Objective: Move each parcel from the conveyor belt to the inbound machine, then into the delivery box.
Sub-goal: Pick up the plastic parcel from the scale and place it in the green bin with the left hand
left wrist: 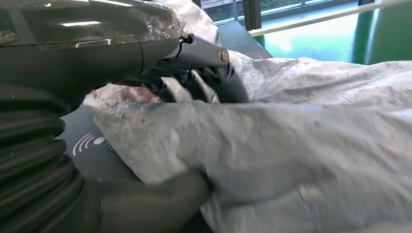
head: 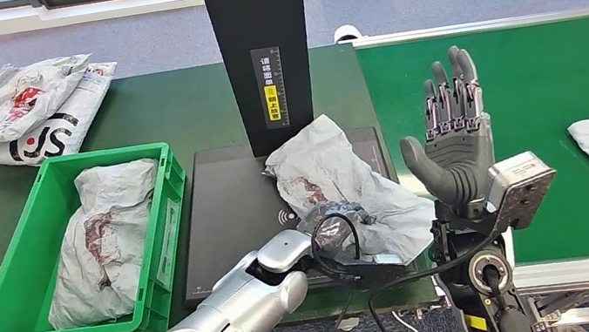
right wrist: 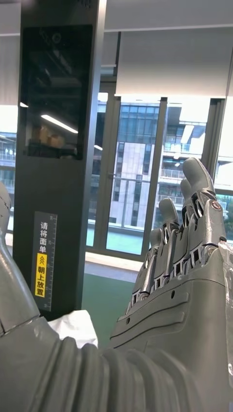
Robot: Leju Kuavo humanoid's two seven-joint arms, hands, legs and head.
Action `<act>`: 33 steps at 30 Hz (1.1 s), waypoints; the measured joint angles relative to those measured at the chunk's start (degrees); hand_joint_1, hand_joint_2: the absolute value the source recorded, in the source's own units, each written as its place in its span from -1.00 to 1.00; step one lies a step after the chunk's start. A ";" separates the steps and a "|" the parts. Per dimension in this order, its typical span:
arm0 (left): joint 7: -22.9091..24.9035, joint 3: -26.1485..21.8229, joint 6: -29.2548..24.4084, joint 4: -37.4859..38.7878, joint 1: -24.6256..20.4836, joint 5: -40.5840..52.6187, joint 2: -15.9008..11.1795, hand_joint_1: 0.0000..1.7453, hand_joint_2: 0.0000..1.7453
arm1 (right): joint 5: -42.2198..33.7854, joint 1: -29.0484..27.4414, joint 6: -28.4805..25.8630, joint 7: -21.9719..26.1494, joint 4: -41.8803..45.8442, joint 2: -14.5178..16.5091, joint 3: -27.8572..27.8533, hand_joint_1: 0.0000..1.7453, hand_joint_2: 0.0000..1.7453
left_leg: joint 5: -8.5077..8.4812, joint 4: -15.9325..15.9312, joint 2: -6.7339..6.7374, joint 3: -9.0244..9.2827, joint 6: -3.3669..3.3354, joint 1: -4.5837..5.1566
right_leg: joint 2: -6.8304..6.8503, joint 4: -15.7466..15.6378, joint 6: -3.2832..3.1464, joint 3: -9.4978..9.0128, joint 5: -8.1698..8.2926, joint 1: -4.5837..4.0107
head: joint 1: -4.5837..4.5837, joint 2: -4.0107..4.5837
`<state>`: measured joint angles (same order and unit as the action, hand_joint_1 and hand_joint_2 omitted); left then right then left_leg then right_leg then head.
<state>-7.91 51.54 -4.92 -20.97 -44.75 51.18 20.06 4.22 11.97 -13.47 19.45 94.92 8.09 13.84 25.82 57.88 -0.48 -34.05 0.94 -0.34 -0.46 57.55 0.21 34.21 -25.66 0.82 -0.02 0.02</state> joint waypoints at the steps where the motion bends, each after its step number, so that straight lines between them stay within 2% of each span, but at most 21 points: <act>1: 0.01 0.02 0.16 0.10 0.00 0.27 0.00 1.00 1.00 | -0.03 -0.03 -0.03 0.08 0.00 0.00 0.00 -1.00 1.00 | 0.00 0.00 0.00 0.00 0.00 0.00 | 0.00 0.00 0.00 0.00 0.00 0.00 | 0.00 -0.01; 22: 0.31 0.96 0.47 0.66 -0.03 1.74 0.00 1.00 1.00 | -0.56 -2.13 -0.70 0.78 1.75 0.17 -1.40 -1.00 1.00 | 0.00 0.00 0.01 0.01 0.00 0.00 | 0.00 0.00 0.00 0.00 0.00 0.00 | 0.00 0.00; 26: 0.70 0.89 -4.08 0.52 -0.88 1.20 -0.17 1.00 1.00 | -0.32 -2.76 -1.09 0.96 2.52 0.20 -1.94 -1.00 1.00 | 0.00 0.00 0.00 -0.01 0.00 0.00 | 0.01 0.00 0.00 0.00 0.00 0.00 | 0.00 -0.02; 29: 0.82 0.20 -9.02 -0.90 -3.26 1.05 -1.17 1.00 1.00 | 0.21 -3.53 -1.20 0.90 2.67 0.21 -2.77 -1.00 1.00 | -0.01 0.00 -0.01 -0.02 0.00 0.00 | 0.03 0.00 0.00 -0.01 0.00 0.00 | 0.00 -0.01; 33: 2.72 -3.01 -13.25 -8.61 -6.33 5.72 -5.70 1.00 1.00 | 0.43 -4.83 -1.49 0.94 2.67 0.19 -4.12 -1.00 1.00 | -0.02 0.00 0.04 0.03 0.01 0.00 | -0.02 0.02 -0.01 -0.01 0.01 -0.01 | 0.00 -0.01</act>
<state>-5.19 48.53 -18.17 -29.59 -51.07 56.90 14.36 4.64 7.14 -14.96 20.39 97.60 8.28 9.72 25.80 57.87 -0.44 -34.03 0.95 -0.34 -0.48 57.57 0.20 34.20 -25.65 0.81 -0.02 0.01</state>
